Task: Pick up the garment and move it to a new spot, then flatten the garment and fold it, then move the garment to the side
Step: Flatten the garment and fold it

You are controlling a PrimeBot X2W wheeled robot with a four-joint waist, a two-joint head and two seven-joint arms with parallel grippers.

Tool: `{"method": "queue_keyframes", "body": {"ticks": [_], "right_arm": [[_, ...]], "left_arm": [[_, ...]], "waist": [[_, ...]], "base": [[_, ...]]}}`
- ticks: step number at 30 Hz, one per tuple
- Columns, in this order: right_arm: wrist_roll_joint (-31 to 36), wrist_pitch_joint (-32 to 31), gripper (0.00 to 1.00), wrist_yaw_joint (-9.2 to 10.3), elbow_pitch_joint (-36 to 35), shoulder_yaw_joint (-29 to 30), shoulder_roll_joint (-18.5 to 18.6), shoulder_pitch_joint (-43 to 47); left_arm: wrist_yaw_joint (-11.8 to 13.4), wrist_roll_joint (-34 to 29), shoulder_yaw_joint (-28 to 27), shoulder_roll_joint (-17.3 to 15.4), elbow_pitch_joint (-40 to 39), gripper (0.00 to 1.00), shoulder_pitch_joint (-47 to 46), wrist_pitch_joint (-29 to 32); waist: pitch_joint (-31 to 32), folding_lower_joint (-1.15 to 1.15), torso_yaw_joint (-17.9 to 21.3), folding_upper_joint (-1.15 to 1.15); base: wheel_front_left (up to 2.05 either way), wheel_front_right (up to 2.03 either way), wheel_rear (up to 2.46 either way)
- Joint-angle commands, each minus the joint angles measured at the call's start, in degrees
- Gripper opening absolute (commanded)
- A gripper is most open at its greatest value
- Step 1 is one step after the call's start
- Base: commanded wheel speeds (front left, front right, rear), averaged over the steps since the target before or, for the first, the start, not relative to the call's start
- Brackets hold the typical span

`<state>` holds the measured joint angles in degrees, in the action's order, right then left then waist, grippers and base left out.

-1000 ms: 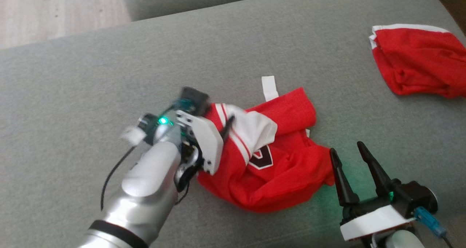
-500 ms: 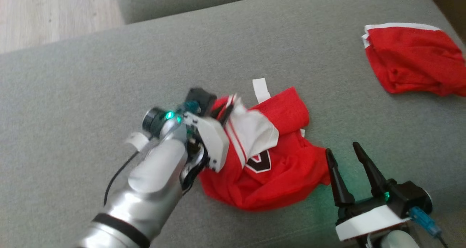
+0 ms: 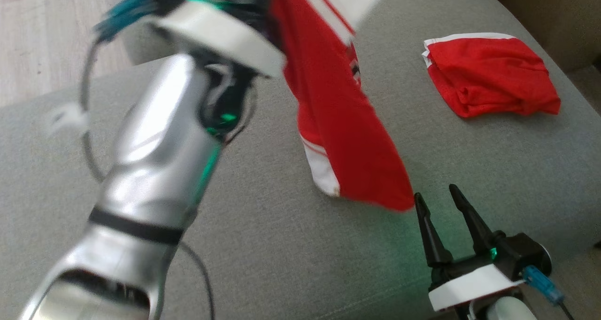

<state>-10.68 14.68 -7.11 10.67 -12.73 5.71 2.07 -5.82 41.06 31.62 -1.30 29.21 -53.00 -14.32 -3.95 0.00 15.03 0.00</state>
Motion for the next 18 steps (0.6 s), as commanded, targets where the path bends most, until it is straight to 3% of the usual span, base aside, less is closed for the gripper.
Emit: {"method": "queue_keyframes", "body": {"ticks": [1,10,18], "right_arm": [[-0.23,0.32,1.0,-0.37,-1.92,-0.66,0.28,-0.66],[0.01,0.32,1.0,-0.37,-2.55,0.33,0.6,0.52],[0.21,0.32,1.0,-0.37,-3.06,1.12,1.07,1.1]], "left_arm": [[0.08,-1.56,-6.38,-1.58,-2.99,0.0,3.54,-0.65],[-0.26,-3.05,-22.6,-1.58,-8.82,0.0,31.26,-0.67],[0.53,0.21,-26.13,-1.58,-13.09,0.0,44.74,-0.67]], "waist": [[0.21,0.0,-0.7,0.0],[0.12,0.0,-5.45,0.0],[-0.17,0.0,-9.49,0.0]], "base": [[0.0,0.0,0.0],[0.0,0.0,0.0],[0.0,0.0,0.0]]}}
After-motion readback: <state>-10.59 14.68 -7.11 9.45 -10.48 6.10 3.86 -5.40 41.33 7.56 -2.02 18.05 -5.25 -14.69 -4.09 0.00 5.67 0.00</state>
